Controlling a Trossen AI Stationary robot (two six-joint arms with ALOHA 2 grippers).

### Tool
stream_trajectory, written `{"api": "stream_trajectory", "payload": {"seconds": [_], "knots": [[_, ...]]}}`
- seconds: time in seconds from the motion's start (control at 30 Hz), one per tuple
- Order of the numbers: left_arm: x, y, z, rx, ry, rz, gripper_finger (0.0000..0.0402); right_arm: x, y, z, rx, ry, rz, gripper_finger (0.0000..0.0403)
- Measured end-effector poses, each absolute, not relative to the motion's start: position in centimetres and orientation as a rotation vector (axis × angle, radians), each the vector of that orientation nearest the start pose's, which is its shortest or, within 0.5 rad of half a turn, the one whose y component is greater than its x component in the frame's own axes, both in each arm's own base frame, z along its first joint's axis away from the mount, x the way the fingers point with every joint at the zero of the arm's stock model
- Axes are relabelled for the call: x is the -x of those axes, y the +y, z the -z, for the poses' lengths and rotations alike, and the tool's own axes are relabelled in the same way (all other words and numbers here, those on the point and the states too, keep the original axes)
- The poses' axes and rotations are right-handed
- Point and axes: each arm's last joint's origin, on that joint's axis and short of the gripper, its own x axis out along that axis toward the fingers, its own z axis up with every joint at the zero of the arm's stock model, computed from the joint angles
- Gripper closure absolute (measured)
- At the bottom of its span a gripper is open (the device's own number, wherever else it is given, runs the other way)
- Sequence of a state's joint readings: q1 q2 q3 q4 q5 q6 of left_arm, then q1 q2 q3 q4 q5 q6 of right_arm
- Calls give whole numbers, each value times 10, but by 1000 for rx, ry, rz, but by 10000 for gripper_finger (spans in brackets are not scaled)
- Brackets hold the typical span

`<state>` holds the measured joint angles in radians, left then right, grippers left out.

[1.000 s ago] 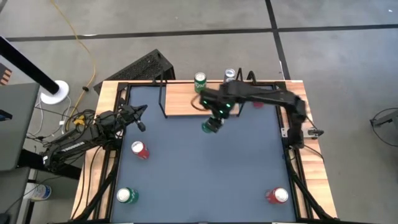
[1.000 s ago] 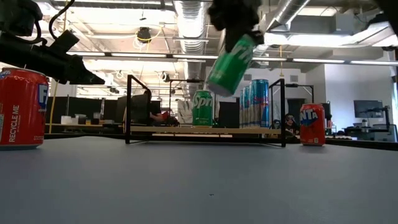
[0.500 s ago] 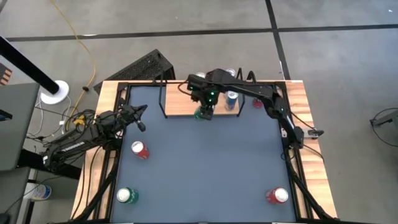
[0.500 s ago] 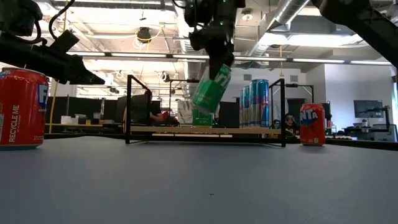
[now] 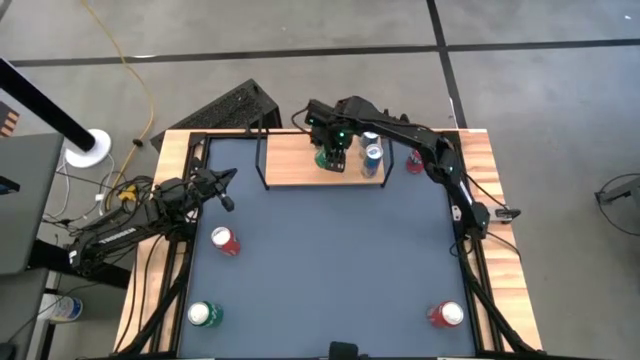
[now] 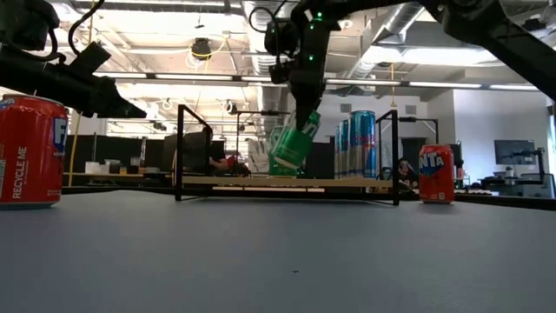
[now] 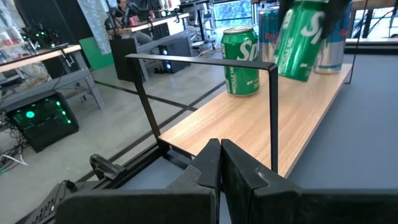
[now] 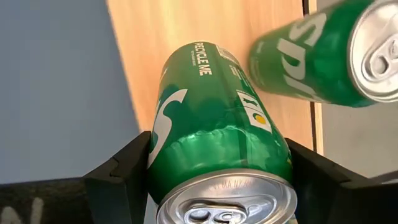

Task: Place canned beverage on shelf
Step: Put the top green soda can on the shelf aligned with the other green soda can

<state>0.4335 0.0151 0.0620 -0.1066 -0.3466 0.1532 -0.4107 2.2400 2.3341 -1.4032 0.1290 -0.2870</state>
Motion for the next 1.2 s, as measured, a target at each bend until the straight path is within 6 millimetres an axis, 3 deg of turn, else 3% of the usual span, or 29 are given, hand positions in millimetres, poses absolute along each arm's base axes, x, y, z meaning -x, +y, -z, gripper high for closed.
{"api": "stream_trajectory", "payload": {"seconds": [0.33,1.2], "knots": [[-80,48,-173,-142,121,-773,401,-407,-187,-295,147,1408,227,127],[-80,48,-173,-143,121,-773,401,-404,-176,-288,60,1485,132,127]]}}
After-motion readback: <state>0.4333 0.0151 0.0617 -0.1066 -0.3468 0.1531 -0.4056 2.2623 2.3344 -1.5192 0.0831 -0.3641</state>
